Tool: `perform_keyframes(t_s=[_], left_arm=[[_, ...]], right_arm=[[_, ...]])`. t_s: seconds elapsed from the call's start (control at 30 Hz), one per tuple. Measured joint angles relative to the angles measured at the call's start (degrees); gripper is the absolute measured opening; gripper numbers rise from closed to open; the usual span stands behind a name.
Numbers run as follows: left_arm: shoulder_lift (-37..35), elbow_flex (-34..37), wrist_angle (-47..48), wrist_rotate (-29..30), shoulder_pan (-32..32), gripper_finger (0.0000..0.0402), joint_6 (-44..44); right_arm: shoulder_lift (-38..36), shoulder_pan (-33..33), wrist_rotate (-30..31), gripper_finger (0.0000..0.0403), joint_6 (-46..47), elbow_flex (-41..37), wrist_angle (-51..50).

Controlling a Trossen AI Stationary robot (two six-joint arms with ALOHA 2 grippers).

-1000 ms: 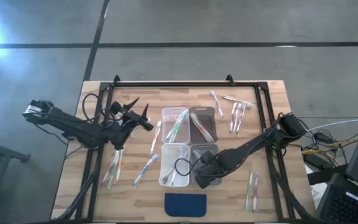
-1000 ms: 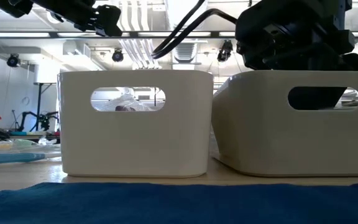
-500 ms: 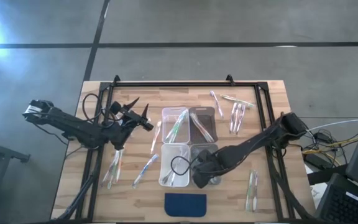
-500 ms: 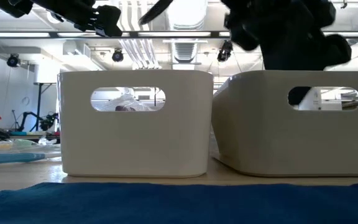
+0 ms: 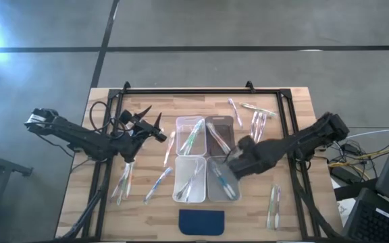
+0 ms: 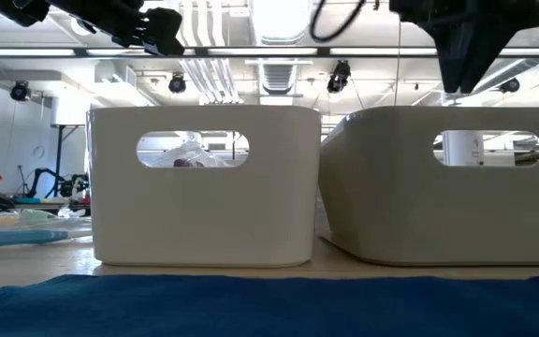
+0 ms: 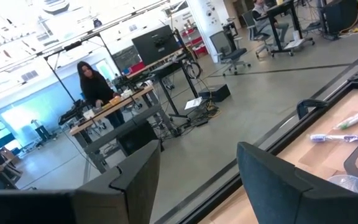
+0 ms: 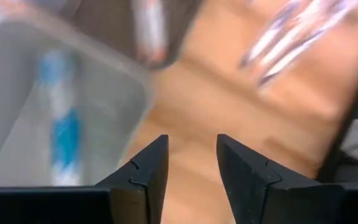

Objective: Pick & Place Toothbrushes
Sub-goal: Put the orange toothbrush into the black bin

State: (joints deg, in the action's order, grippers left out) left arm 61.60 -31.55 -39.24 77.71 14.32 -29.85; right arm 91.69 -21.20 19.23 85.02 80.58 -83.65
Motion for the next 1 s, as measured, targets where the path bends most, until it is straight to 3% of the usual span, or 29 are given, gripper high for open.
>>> perform_keyframes(t_s=[0.27,0.6,0.8,1.0], left_arm=[[0.0,-0.02,-0.13,0.0,0.0,0.0218,0.08],[0.0,-0.02,0.31,-0.04,0.0,0.0218,0.07],[0.0,-0.02,0.31,-0.06,0.0,0.0218,0.07],[0.0,-0.02,0.31,-0.1,0.0,0.0218,0.07]], right_arm=[[-10.3,10.38,6.17,0.0101,-4.33,-9.45,0.82],[-20.53,28.64,3.12,0.0089,-16.8,-24.72,17.48],[-21.22,38.95,1.05,0.011,-22.31,-28.62,18.21],[-21.11,44.57,-0.42,0.0143,-27.68,-30.79,22.28]])
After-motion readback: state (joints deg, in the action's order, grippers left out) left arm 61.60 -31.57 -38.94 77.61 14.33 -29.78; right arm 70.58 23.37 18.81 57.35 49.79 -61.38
